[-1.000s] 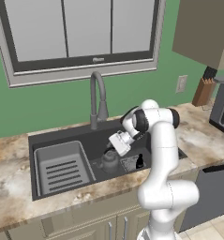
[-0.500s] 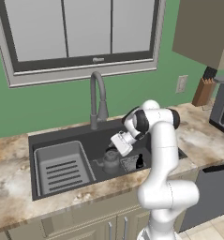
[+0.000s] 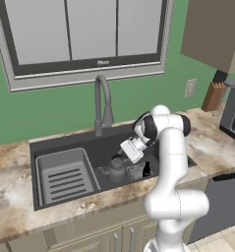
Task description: Open the cabinet, pick the kettle from the cabinet, and place it in the sink.
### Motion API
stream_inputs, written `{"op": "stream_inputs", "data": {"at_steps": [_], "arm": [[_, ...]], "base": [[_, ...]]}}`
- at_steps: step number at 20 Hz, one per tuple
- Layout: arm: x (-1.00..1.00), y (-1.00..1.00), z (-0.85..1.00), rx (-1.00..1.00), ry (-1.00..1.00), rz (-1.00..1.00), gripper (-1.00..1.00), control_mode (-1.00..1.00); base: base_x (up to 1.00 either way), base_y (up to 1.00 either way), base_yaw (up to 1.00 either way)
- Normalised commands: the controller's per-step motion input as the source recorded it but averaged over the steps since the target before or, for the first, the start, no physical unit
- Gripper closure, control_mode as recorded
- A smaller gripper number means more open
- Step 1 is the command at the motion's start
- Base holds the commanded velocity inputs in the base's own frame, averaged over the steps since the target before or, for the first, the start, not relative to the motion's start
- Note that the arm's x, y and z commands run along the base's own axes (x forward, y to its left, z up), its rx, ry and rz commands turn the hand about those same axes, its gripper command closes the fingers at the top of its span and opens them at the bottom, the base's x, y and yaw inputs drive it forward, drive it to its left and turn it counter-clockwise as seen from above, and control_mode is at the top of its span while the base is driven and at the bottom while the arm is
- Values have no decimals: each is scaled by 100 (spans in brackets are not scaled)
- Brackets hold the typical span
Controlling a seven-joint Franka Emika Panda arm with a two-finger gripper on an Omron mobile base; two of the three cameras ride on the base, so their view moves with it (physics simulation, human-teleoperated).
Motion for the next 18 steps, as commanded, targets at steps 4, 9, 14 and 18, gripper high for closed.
{"op": "stream_inputs", "data": {"at_steps": [4, 9, 14, 18], "arm": [[0, -23, 9, 0, 2, 0, -100, -100], [-1, -13, 24, 0, 0, -1, -100, -100], [-6, -18, 27, -1, 1, -1, -100, -100], [-18, -12, 26, -6, 0, -4, -100, -100]], "base": [[0, 0, 0], [0, 0, 0], [0, 0, 0], [0, 0, 0]]}}
